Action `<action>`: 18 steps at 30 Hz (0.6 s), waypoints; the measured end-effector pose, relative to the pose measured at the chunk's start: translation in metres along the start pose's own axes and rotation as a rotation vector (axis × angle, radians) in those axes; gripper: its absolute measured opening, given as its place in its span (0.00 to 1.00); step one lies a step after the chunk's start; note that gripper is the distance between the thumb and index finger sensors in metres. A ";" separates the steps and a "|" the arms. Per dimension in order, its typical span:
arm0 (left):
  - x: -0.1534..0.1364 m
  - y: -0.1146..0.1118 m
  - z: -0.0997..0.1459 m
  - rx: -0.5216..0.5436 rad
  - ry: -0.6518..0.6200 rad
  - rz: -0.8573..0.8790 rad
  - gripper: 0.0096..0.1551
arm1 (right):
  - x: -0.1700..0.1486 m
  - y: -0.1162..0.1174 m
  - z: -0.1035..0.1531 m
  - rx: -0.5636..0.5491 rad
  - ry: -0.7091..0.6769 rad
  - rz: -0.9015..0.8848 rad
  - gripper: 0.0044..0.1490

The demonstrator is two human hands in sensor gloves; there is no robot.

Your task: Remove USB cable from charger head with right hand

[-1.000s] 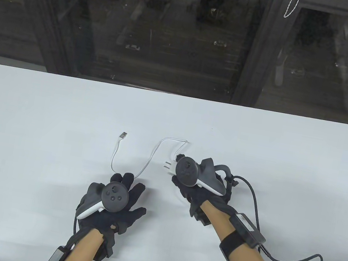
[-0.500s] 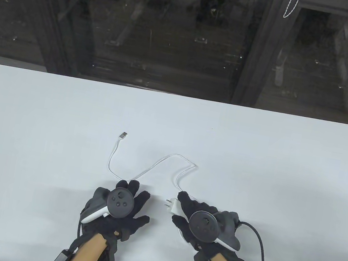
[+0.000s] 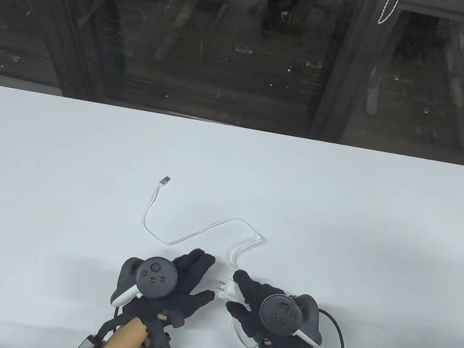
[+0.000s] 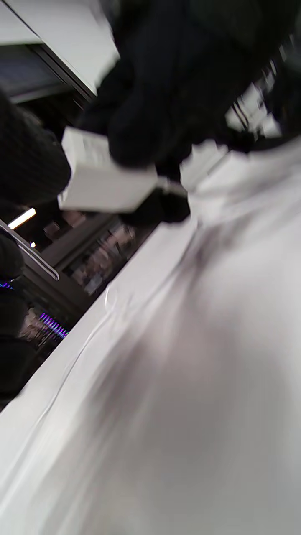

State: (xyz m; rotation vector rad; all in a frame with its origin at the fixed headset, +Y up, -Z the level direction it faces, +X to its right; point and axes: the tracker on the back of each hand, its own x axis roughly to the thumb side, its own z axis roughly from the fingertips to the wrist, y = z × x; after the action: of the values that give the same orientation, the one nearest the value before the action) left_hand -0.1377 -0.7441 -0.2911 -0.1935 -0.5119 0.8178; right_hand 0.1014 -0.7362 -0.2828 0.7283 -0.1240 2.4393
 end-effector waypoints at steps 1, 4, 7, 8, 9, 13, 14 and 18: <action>-0.001 -0.003 -0.001 0.009 -0.008 0.086 0.47 | -0.002 0.001 0.000 0.005 -0.002 -0.056 0.47; -0.006 -0.012 -0.006 -0.033 -0.055 0.294 0.45 | -0.006 0.003 0.000 0.026 -0.003 -0.144 0.47; -0.009 -0.019 -0.009 -0.098 -0.093 0.433 0.44 | -0.005 0.005 0.000 0.039 -0.008 -0.184 0.47; -0.009 -0.021 -0.010 -0.136 -0.087 0.470 0.46 | -0.005 0.006 0.000 0.030 0.004 -0.198 0.47; -0.009 -0.023 -0.010 -0.127 -0.079 0.492 0.47 | -0.005 0.006 0.000 0.026 0.019 -0.209 0.47; -0.010 -0.021 -0.009 0.008 -0.053 0.464 0.44 | -0.005 0.008 0.001 0.028 0.015 -0.267 0.46; -0.010 -0.019 -0.008 0.060 -0.072 0.474 0.43 | -0.005 0.008 0.001 0.019 0.001 -0.280 0.46; -0.016 -0.019 -0.007 0.124 -0.070 0.645 0.42 | -0.007 0.005 -0.001 -0.009 0.021 -0.311 0.46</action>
State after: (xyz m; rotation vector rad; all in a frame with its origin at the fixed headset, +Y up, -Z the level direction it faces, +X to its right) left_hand -0.1310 -0.7686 -0.2957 -0.2188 -0.4655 1.4855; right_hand 0.1031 -0.7438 -0.2872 0.6640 -0.0113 2.1480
